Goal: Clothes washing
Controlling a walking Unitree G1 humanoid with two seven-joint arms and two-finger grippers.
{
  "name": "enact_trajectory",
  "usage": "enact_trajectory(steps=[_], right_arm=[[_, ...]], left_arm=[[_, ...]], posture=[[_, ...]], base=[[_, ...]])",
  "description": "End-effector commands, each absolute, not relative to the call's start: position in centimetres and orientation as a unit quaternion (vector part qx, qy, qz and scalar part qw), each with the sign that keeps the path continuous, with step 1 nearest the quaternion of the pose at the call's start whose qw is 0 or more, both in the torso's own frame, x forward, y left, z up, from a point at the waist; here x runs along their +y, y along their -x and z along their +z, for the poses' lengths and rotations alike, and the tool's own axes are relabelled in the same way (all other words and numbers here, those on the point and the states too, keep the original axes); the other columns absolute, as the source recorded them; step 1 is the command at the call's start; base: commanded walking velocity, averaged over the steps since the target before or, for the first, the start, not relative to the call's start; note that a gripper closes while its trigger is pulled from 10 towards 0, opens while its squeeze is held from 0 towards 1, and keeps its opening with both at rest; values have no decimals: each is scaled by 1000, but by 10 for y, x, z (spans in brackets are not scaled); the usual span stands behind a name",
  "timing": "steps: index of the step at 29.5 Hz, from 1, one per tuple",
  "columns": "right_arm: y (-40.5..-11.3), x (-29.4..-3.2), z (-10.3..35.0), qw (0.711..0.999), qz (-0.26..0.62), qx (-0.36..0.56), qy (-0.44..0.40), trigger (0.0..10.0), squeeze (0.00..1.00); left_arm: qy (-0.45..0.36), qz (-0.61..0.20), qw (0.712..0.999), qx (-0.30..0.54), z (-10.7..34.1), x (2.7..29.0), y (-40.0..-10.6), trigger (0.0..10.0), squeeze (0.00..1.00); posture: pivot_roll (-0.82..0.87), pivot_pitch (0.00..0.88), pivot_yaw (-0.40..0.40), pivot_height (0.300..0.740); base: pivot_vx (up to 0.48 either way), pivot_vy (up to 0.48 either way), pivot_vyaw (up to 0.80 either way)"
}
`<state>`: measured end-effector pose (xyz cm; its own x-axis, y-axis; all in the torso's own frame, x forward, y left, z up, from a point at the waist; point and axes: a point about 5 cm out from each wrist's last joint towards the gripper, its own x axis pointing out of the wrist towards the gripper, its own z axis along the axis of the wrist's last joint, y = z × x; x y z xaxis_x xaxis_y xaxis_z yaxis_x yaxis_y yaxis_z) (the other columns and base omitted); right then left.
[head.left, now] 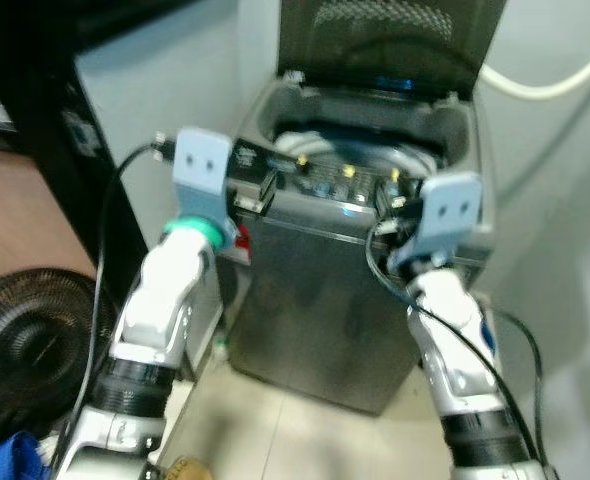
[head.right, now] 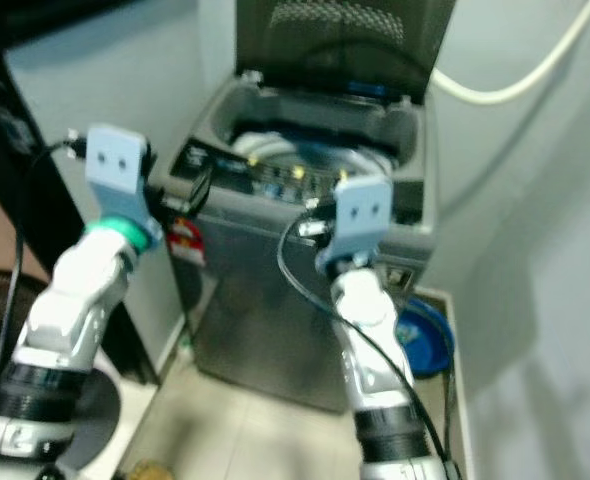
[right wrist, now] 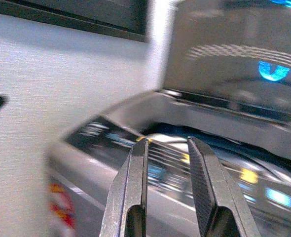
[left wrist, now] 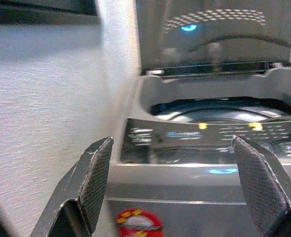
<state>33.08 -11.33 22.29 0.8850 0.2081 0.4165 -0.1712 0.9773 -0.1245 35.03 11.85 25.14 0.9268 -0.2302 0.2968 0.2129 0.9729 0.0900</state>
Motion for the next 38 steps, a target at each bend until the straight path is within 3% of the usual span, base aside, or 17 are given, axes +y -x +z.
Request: enact_trajectory(steps=[1, 13, 19, 26, 38], right_arm=[[-329, -111, 219, 969, 111, -213, 54, 10000, 0], [-324, -103, 205, 967, 157, -192, 62, 10000, 0], [-326, -111, 188, 976, 142, -160, 41, 10000, 0], [-322, -141, 137, 994, 82, -70, 24, 10000, 0], [-321, -153, 120, 998, 52, -40, 19, 10000, 0]], left_arm=[[-35, -122, 982, -140, 244, 112, -349, 10000, 0], [-45, -173, 978, -107, 220, 85, -338, 10000, 0], [-57, -168, 980, -89, 208, 87, -337, 10000, 0], [-86, -143, 985, -46, 179, 105, -333, 10000, 0], [-109, -131, 985, -33, 169, 115, -332, 10000, 0]], posture=[[49, 3, 50, 740], [47, 7, 54, 740], [48, 8, 53, 740], [45, 14, 56, 740], [46, 9, 60, 740]], base=[[0, 0, 800], [0, 0, 797], [0, 0, 794], [0, 0, 788], [0, 0, 786]])
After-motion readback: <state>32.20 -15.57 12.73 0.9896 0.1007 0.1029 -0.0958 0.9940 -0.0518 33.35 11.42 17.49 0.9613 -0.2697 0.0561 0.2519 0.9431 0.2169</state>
